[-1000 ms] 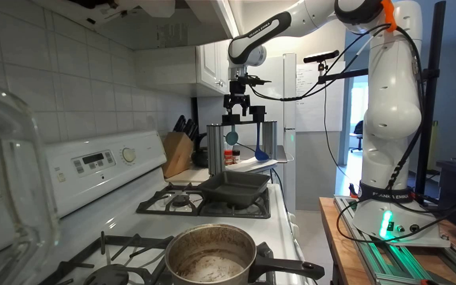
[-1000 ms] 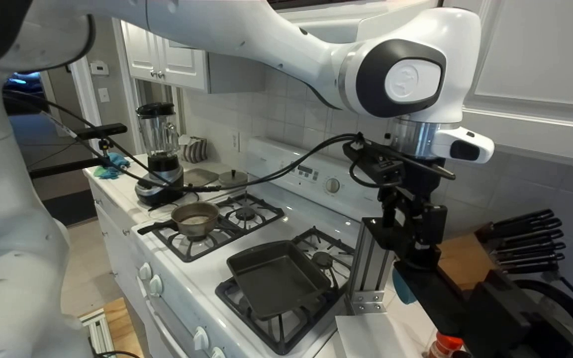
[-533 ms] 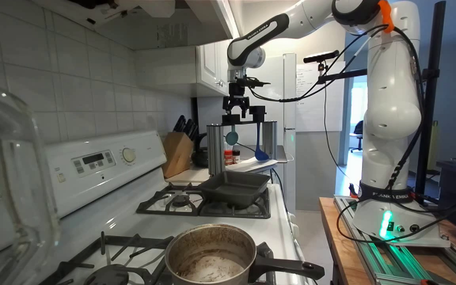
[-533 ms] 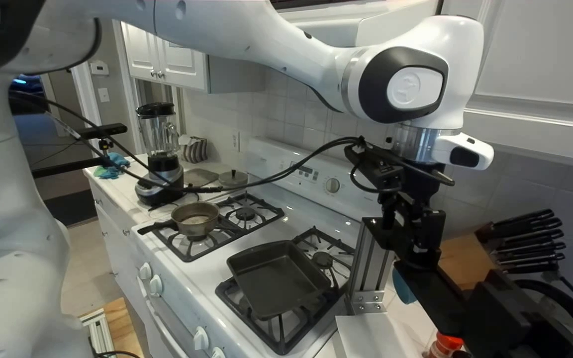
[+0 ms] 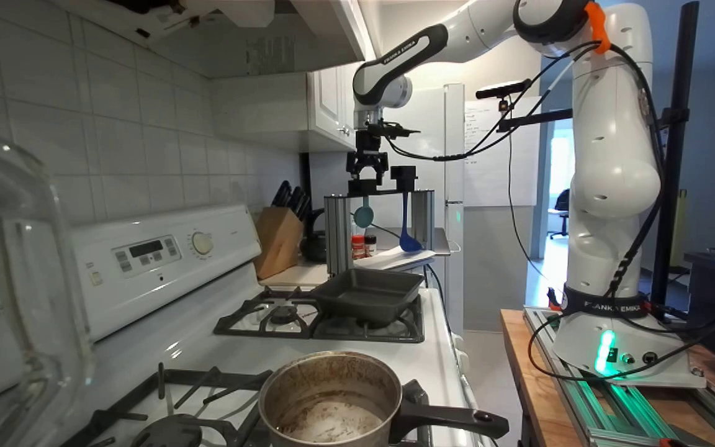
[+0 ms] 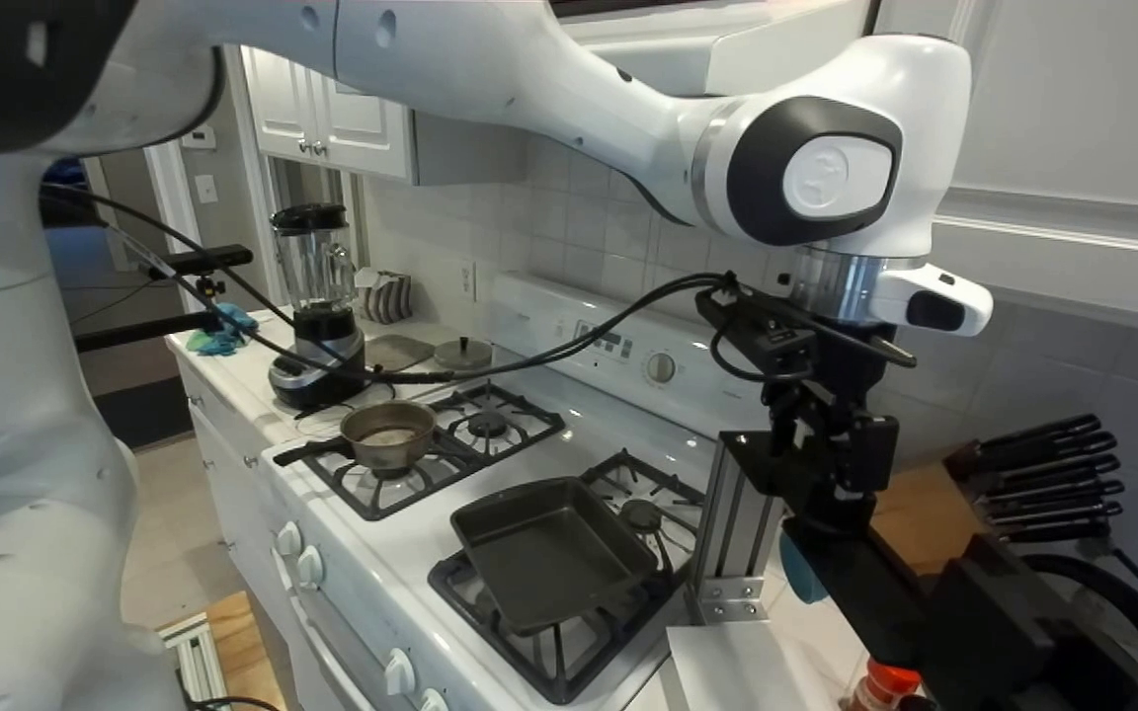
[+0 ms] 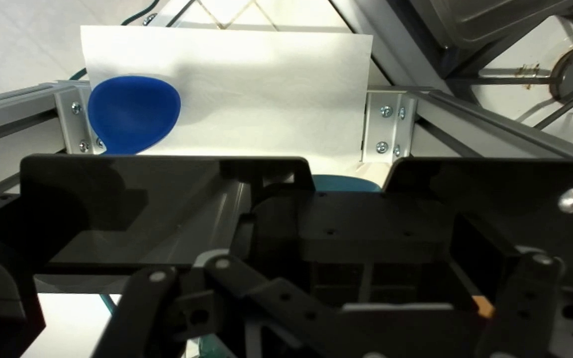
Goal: Pick up the blue spoon and scoop some of the contents in the pot and pour them in the bowl
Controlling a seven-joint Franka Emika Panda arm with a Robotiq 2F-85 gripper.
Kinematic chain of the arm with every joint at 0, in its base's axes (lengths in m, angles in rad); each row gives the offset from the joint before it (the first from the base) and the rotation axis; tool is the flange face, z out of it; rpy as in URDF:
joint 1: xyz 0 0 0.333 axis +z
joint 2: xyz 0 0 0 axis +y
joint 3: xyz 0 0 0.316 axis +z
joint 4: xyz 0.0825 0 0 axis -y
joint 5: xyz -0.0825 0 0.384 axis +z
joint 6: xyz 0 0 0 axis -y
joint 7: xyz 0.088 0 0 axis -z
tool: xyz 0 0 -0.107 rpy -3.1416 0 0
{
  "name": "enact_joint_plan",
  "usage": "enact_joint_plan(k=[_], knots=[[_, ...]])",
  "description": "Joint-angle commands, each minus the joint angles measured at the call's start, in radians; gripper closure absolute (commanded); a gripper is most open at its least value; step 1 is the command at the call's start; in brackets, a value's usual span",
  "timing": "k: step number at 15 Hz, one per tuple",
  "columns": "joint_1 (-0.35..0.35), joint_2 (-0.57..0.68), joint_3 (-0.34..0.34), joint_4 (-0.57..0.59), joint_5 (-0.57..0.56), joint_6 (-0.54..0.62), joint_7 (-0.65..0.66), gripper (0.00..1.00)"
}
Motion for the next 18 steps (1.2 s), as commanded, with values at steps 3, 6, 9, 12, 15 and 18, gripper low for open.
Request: enact_joint_plan(k=[3,6,9,12,15,18], knots=[[-0.016,0.048,0.002,0.054,0.042,-0.002,-0.026,0.00],[-0.019,0.057,0.002,0.061,0.046,-0.001,-0.027,0.05],[-0.021,0.063,0.003,0.066,0.051,0.000,-0.028,0.18],[-0.022,0.066,0.003,0.067,0.053,0.002,-0.033,0.21],[-0.023,0.064,0.004,0.068,0.057,0.005,-0.040,0.28],[-0.023,0.062,0.005,0.068,0.058,0.007,-0.048,0.36]])
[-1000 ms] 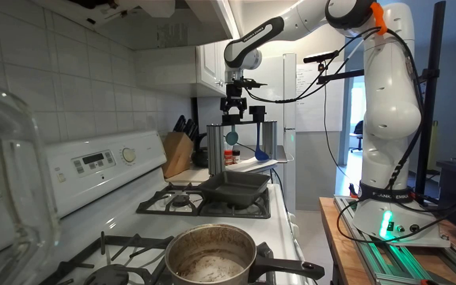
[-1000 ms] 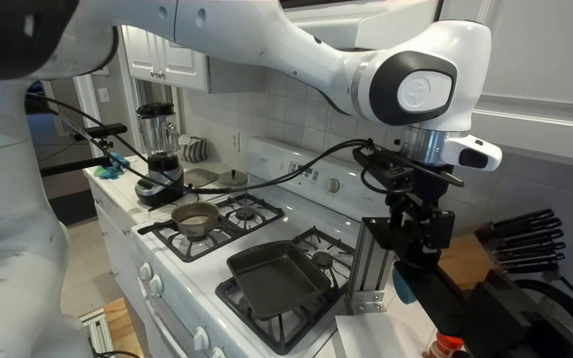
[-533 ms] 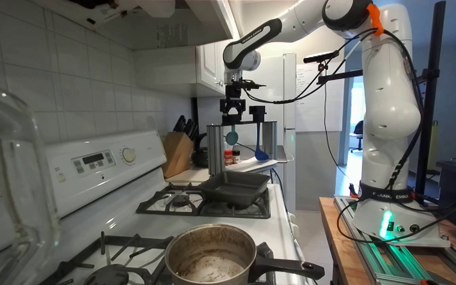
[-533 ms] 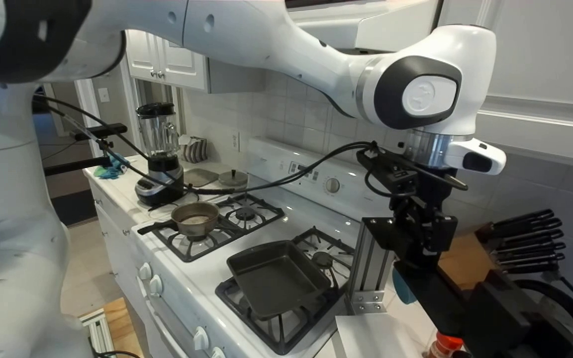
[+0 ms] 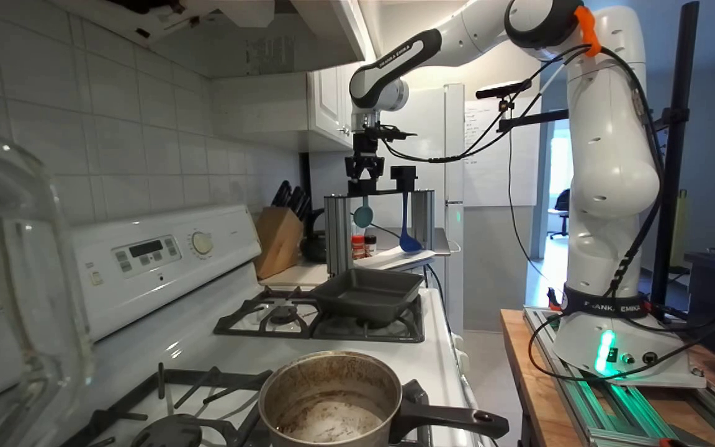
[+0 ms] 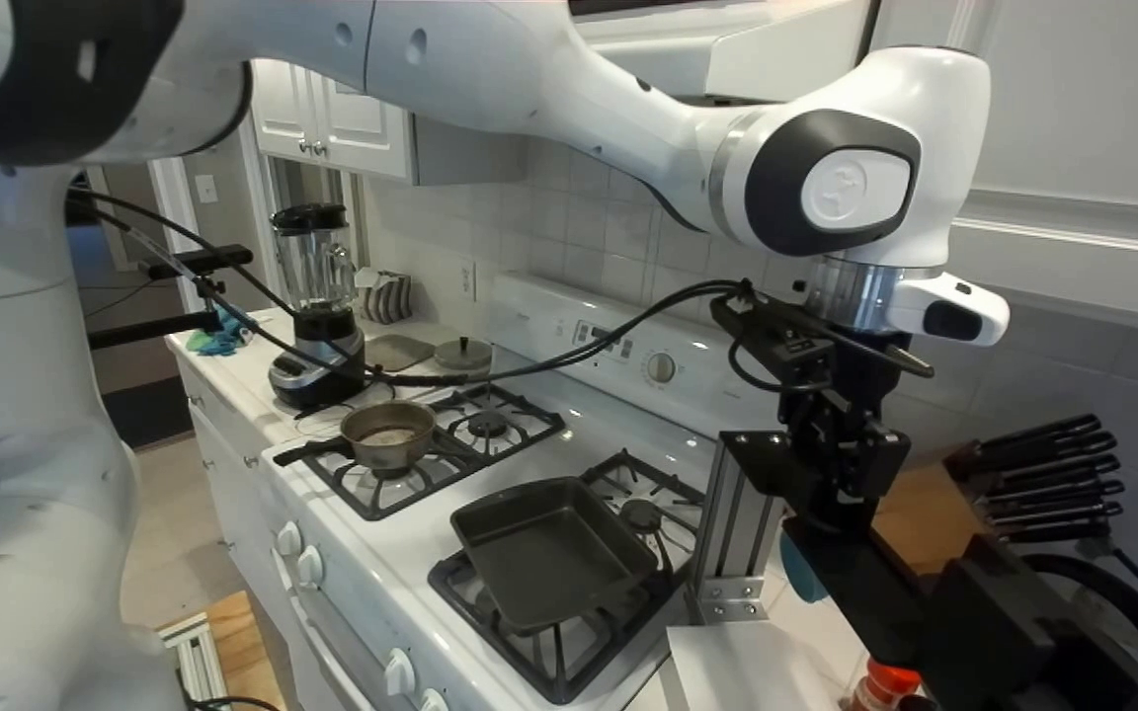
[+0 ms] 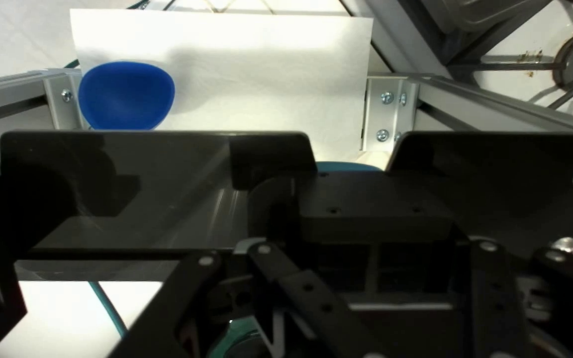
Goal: Pick up the blue spoon and scoop some of the contents in the pot and pour them in the bowl
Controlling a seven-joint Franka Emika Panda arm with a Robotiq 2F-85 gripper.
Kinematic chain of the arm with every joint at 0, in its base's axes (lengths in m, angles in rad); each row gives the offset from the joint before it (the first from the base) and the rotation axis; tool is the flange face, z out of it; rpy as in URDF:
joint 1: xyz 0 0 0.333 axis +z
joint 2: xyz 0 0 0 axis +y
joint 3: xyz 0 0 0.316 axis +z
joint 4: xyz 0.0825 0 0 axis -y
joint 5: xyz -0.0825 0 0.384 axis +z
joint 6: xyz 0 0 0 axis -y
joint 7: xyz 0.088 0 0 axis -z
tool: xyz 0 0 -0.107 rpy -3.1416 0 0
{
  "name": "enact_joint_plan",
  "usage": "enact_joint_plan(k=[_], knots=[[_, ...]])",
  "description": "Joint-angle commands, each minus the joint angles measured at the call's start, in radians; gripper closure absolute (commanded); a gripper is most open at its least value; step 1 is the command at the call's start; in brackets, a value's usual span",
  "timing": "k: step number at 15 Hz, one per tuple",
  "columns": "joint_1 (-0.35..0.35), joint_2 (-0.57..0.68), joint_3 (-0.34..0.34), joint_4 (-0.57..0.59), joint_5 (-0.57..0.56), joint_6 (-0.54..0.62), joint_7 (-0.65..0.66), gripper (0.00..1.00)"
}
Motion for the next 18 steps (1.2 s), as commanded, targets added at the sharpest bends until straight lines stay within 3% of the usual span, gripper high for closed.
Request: enact_joint_plan(k=[1,4,6,7,8,10,18], knots=[[-0.012,0.017,0.005,0.028,0.037,0.002,-0.036,0.37],[-0.011,0.014,0.006,0.026,0.035,0.005,-0.040,0.50],[-0.011,0.013,0.006,0.026,0.034,0.004,-0.042,0.52],[-0.011,0.011,0.006,0.026,0.035,0.004,-0.044,0.61],[-0.010,0.010,0.007,0.025,0.036,0.004,-0.045,0.61],[-0.009,0.006,0.008,0.022,0.034,0.002,-0.045,0.78],[-0.005,-0.041,0.009,-0.021,0.017,-0.018,-0.050,0.78]])
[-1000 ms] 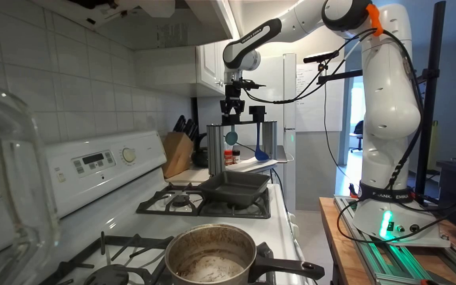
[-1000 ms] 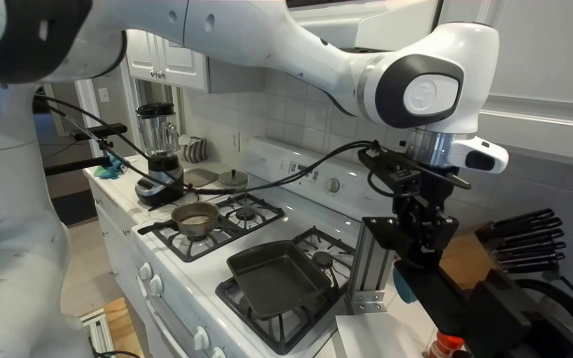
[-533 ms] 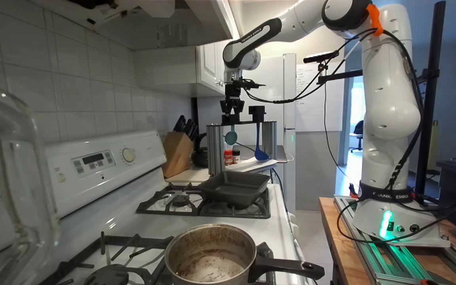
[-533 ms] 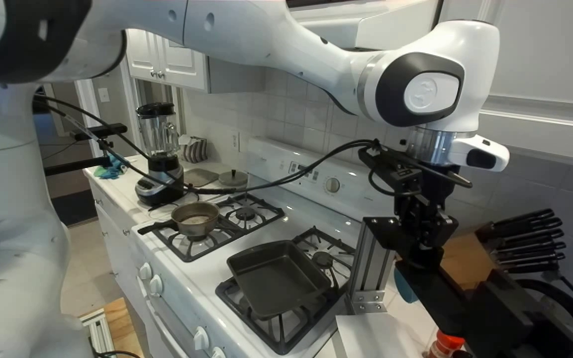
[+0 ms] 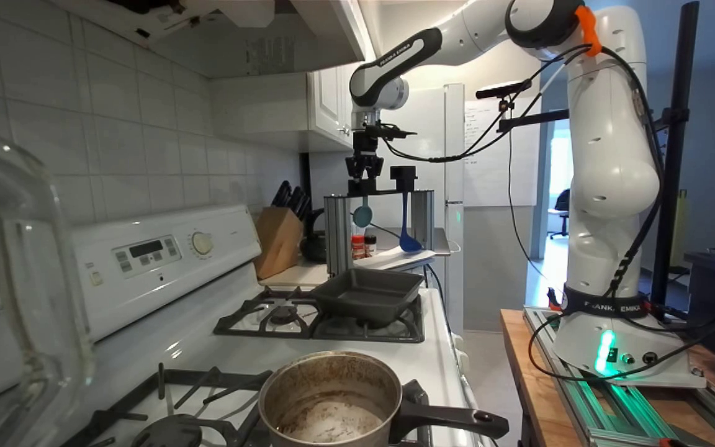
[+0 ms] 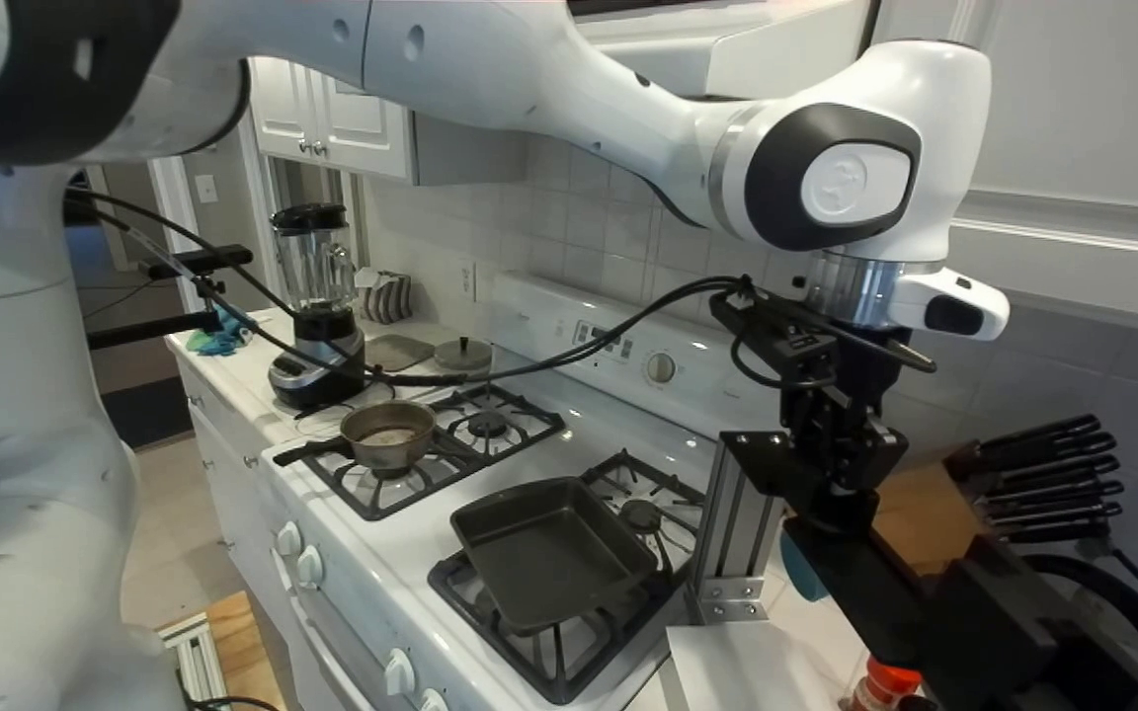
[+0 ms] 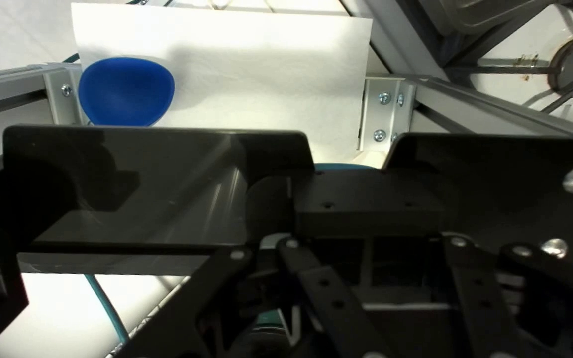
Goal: Pick up the blue spoon and scoop some of the contents in the pot and pour them in the bowl
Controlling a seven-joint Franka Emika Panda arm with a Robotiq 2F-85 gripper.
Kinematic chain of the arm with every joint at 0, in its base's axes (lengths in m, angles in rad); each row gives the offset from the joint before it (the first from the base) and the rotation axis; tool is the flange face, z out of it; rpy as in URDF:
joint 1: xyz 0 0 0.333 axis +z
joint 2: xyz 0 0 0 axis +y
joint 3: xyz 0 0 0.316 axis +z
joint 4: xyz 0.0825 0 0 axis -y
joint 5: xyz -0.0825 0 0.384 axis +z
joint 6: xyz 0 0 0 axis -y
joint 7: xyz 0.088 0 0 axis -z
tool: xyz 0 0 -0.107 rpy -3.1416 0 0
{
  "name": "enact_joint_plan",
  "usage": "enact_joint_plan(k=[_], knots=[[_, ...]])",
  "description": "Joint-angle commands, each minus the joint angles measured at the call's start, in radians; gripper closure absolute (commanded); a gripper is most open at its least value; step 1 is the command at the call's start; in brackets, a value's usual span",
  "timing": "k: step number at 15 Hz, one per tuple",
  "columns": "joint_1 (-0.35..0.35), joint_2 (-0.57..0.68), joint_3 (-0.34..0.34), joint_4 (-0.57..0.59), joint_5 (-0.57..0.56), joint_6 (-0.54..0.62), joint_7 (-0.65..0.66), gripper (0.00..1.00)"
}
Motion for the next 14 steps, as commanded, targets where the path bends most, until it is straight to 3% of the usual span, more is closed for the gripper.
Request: enact_joint_plan(k=[1,14], knots=[[-0.005,-0.042,0.008,-0.031,0.016,-0.013,-0.036,0.78],[-0.004,-0.137,0.006,-0.140,0.013,-0.047,-0.063,0.78]])
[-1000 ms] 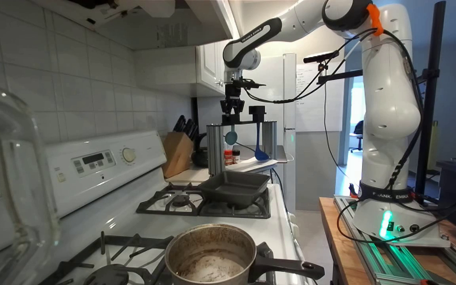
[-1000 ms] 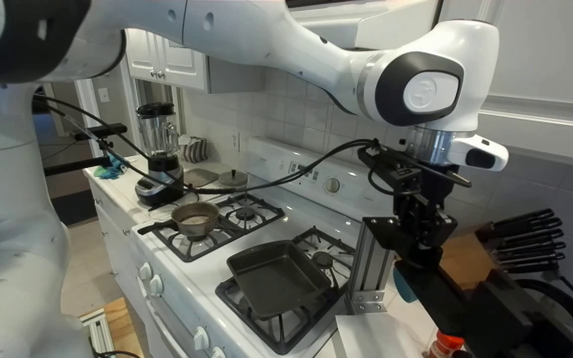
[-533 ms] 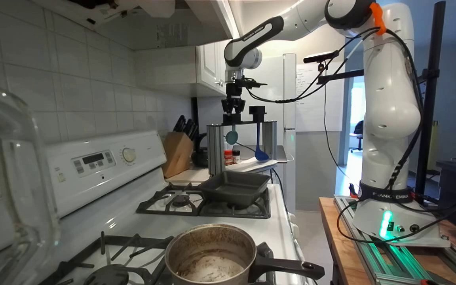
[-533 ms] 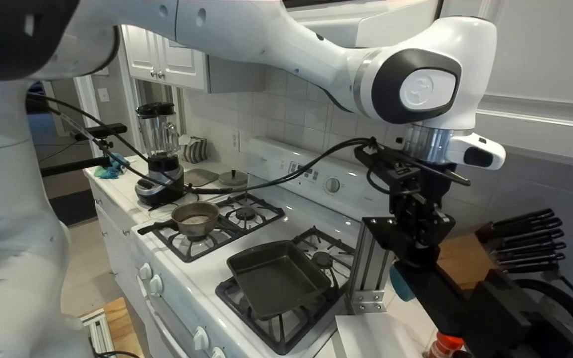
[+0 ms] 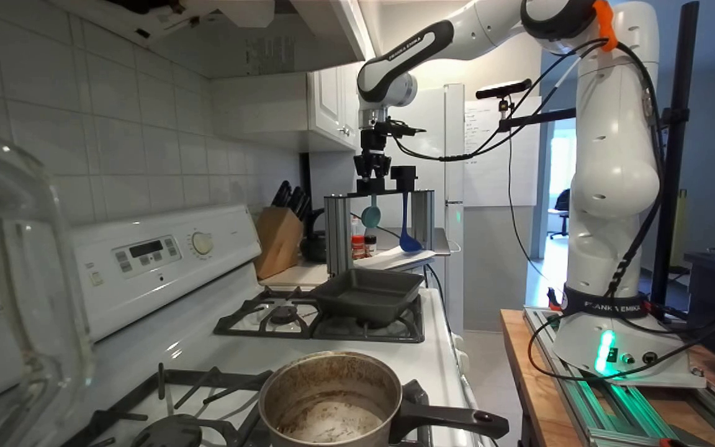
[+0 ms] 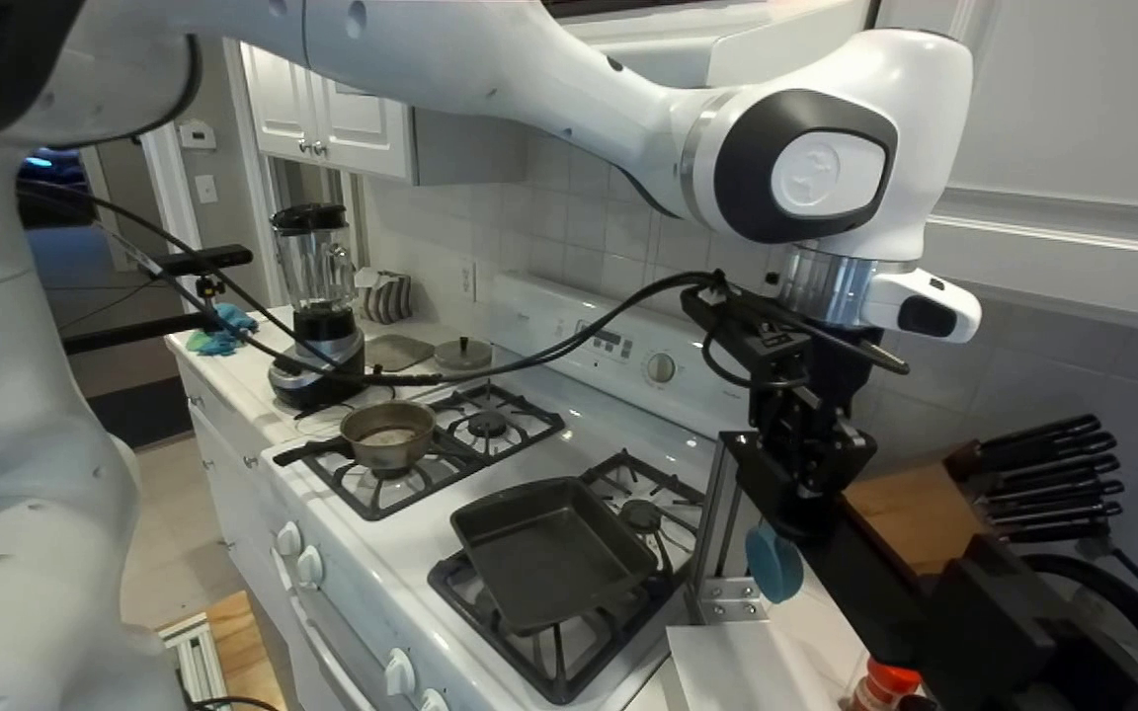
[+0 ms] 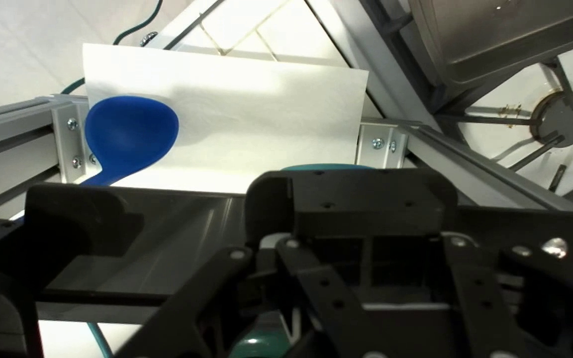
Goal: Pick up the blue spoon and scoop some of the contents in the pot and pour them in the bowl
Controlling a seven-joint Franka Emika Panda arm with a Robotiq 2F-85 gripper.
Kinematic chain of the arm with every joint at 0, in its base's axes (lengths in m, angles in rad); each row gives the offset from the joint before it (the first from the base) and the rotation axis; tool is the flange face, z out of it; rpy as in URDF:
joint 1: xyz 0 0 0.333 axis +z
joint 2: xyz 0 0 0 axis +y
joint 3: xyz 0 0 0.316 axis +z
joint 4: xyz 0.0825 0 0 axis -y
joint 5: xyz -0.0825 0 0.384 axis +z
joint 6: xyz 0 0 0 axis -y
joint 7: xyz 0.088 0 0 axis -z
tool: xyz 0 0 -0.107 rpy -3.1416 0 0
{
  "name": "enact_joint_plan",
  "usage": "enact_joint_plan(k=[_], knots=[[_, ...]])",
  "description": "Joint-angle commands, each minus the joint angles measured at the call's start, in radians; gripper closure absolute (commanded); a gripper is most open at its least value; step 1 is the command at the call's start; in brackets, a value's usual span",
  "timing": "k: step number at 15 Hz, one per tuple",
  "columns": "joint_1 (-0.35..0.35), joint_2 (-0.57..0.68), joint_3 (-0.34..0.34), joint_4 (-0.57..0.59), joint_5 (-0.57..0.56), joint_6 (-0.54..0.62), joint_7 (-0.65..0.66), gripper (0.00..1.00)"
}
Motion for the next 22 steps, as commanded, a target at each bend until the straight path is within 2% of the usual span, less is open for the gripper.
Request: enact_joint_plan(k=[1,15,22], knots=[[-0.005,-0.066,0.003,-0.070,0.008,-0.009,-0.015,0.78],[0.005,-0.301,0.010,-0.344,-0.015,-0.028,-0.137,0.78],[0.013,-0.407,0.057,-0.437,0.012,-0.050,-0.020,0.78]])
